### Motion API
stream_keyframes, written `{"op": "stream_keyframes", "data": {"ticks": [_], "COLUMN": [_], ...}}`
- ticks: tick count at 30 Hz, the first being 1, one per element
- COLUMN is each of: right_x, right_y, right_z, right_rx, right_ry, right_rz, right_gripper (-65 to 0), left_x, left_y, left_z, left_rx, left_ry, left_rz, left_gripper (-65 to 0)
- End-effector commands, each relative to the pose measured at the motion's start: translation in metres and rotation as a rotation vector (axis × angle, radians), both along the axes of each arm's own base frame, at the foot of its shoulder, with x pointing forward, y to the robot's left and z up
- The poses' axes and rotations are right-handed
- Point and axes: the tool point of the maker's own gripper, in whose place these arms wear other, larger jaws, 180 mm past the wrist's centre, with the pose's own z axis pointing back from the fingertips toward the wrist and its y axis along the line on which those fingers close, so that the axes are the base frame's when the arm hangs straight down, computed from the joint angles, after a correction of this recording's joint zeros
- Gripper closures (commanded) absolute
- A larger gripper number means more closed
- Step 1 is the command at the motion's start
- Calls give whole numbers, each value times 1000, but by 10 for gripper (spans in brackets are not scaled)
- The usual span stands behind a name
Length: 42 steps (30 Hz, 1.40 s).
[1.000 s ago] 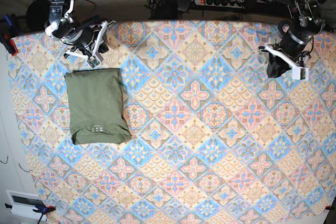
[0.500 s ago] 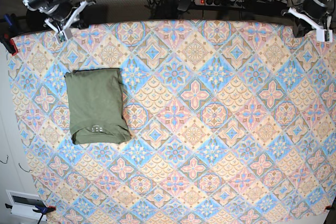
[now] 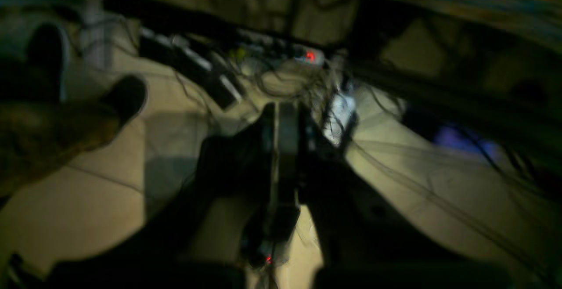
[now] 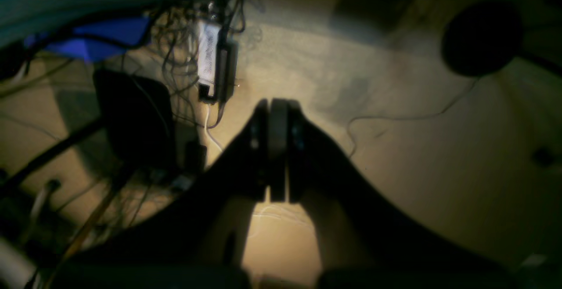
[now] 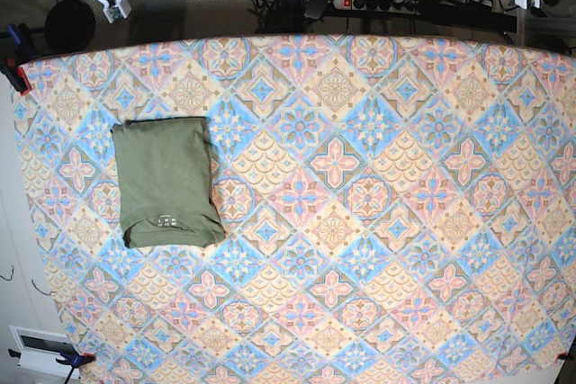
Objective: Layout the t-shirt on the table in an organized manner, then fold the t-shirt properly
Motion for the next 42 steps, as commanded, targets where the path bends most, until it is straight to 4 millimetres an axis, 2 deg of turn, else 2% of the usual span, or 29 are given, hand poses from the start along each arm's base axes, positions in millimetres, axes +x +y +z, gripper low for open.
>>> {"op": "stream_keyframes", "data": {"ticks": [1,5,7,12,17,19,26,29,33,35,38,40,42], "right_x": [-11,-26,-24,-33,-44,-39,-24,-18,-14,-6,-7,-5,-5], "right_y": [-3,5,7,4,5,8,34,48,59,61,62,62,58], "right_z": [-4,-25,-34,-68,-96,-106,-135,-146,-154,-155,-156,-156,-158], "right_rx": [-11,29,48,54,64,78,179,227,262,271,274,274,247], "right_ry": [45,93,80,150,176,171,128,81,28,-3,-13,-27,-33], "right_rz": [15,-7,-36,-82,-124,-142,-278,-359,-451,-477,-492,-497,-506], "right_gripper": [-7,-7,-7,-7,-7,-7,-7,-7,-7,-7,-7,-7,-7], "left_x": [-8,-31,-30,-30,-25,-17,-6,-1,3,10,9,20,22], "left_y": [-1,-13,-19,-49,-73,-79,-104,-127,-140,-155,-169,-179,-190], "left_z": [-10,-51,-67,-112,-144,-153,-192,-202,-210,-211,-211,-211,-211], "left_rx": [-7,-42,-51,-111,-153,-164,-203,-229,-237,-252,-272,-286,-303], "left_ry": [24,54,55,112,117,103,137,113,103,70,64,44,38], "left_rz": [-27,-21,-42,-84,-115,-118,-148,-167,-206,-216,-248,-255,-252], "left_gripper": [0,0,0,0,0,0,0,0,0,0,0,0,0]}}
